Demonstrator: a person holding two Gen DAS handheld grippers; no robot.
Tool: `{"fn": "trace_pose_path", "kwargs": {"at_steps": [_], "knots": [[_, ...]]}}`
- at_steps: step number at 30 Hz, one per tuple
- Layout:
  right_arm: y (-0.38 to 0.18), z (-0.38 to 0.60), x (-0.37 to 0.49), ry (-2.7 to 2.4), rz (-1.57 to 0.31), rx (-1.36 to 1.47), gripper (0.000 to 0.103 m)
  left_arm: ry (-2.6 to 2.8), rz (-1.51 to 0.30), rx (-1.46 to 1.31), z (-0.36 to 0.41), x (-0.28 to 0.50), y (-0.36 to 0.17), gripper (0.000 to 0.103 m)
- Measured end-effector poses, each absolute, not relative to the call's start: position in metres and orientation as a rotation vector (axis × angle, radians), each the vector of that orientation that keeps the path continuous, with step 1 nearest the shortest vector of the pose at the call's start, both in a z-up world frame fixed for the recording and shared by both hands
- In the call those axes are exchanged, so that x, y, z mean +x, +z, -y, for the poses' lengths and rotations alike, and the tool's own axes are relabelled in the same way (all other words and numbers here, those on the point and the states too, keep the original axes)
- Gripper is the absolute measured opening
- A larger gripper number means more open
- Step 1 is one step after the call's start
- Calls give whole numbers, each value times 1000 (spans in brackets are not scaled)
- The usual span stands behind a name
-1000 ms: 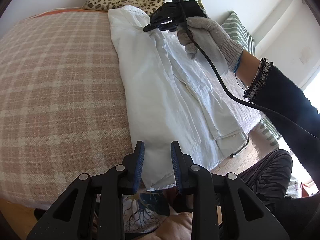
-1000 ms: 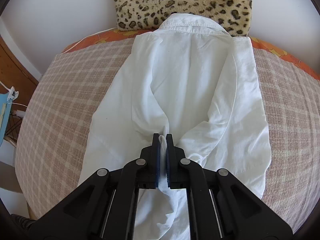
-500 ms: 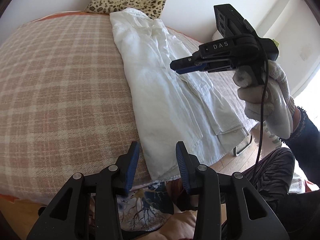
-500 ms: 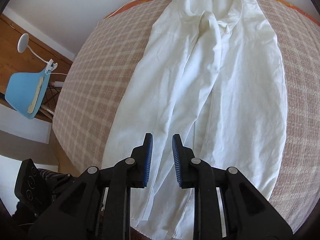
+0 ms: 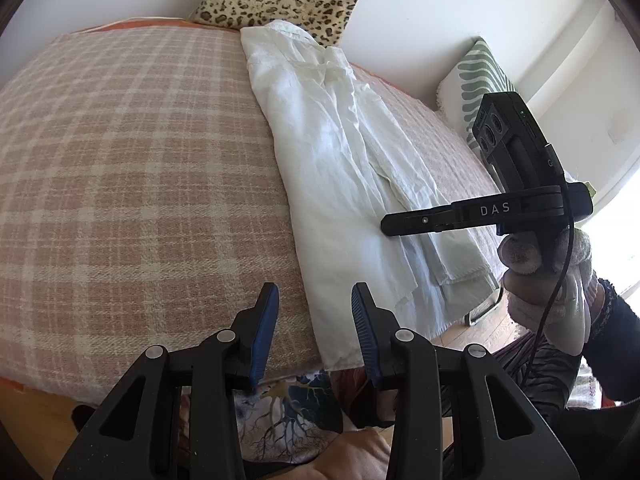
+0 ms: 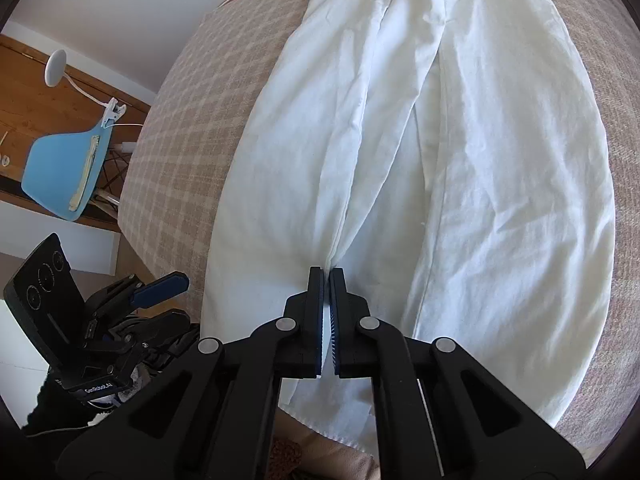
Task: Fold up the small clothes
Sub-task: 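Pinch the folded shirt edge with the right gripper to straighten it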
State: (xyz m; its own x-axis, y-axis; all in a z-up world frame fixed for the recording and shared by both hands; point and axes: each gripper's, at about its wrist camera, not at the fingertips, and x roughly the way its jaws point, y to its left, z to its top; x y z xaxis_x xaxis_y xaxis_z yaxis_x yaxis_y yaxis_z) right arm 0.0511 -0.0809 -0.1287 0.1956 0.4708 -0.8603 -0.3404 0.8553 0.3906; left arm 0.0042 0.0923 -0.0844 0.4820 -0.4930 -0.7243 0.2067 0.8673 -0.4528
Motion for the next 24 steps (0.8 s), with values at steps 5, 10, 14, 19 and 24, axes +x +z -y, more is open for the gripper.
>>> {"fn": "trace_pose_path", "kwargs": {"at_steps": [5, 10, 14, 19, 24], "knots": [[-122, 102, 46, 561, -1242, 186, 3, -468, -1012, -353, -83, 8, -90, 36], [-134, 94, 47, 539, -1258, 146, 3, -499, -1032, -378, -68, 9, -99, 29], [-129, 96, 46, 541, -1242, 149, 3, -498, -988, -398, -67, -3, -93, 4], [-135, 90, 42, 525, -1215, 88, 3, -466, -1000, -325, -65, -12, -101, 4], [-101, 111, 24, 618, -1123, 123, 4, -478, -1000, -261, -70, -16, -90, 6]]}}
